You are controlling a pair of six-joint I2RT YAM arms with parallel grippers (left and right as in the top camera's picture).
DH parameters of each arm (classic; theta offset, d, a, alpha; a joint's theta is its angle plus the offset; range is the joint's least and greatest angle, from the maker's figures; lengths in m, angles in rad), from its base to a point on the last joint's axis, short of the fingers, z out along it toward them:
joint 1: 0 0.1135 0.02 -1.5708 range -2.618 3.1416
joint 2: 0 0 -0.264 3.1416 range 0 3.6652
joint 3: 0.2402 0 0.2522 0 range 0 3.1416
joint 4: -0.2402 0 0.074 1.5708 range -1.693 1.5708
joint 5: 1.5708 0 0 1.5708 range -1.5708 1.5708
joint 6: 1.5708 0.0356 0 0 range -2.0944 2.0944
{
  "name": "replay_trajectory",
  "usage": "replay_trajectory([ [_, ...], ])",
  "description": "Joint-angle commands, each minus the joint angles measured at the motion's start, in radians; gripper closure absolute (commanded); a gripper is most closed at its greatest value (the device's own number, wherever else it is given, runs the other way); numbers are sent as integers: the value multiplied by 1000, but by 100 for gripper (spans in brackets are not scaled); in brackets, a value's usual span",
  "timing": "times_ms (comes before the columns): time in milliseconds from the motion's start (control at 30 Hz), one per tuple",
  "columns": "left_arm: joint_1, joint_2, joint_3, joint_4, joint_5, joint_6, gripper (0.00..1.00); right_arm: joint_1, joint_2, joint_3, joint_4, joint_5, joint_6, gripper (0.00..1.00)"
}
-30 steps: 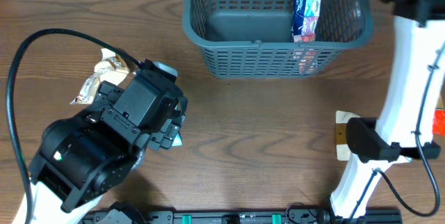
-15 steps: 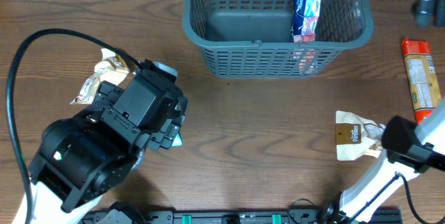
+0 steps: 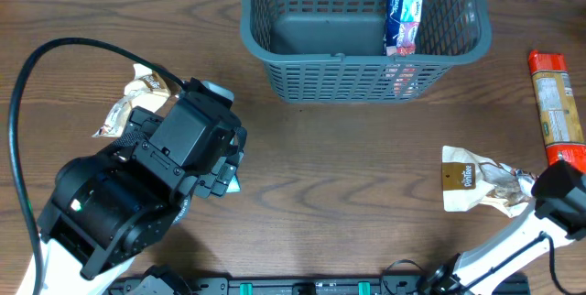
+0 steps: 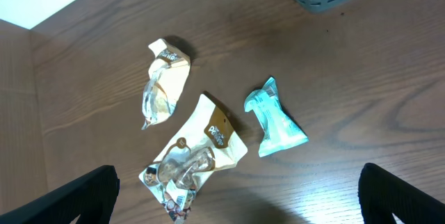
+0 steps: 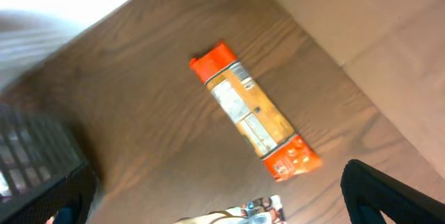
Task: Pack container
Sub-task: 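Reach the right gripper to the orange-capped spaghetti package and grasp it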
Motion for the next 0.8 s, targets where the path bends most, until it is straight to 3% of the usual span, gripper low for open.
replay_trajectory([
  [0, 0, 4, 0, -5, 2, -8, 2, 5, 74, -7, -13, -179, -344, 1],
  [100, 0, 4, 0, -6, 2, -8, 1, -10, 134, -10, 20, -291, -415, 1],
  [300, 0, 4, 0, -6, 3, -9, 1, -14, 280, -10, 42, -246, -434, 1],
  [467, 0, 4, 0, -6, 2, -8, 1, -13, 373, -10, -8, -245, -568, 1],
  [767, 0, 4, 0, -6, 2, -8, 1, -19, 472, -16, 13, -25, -575, 1],
])
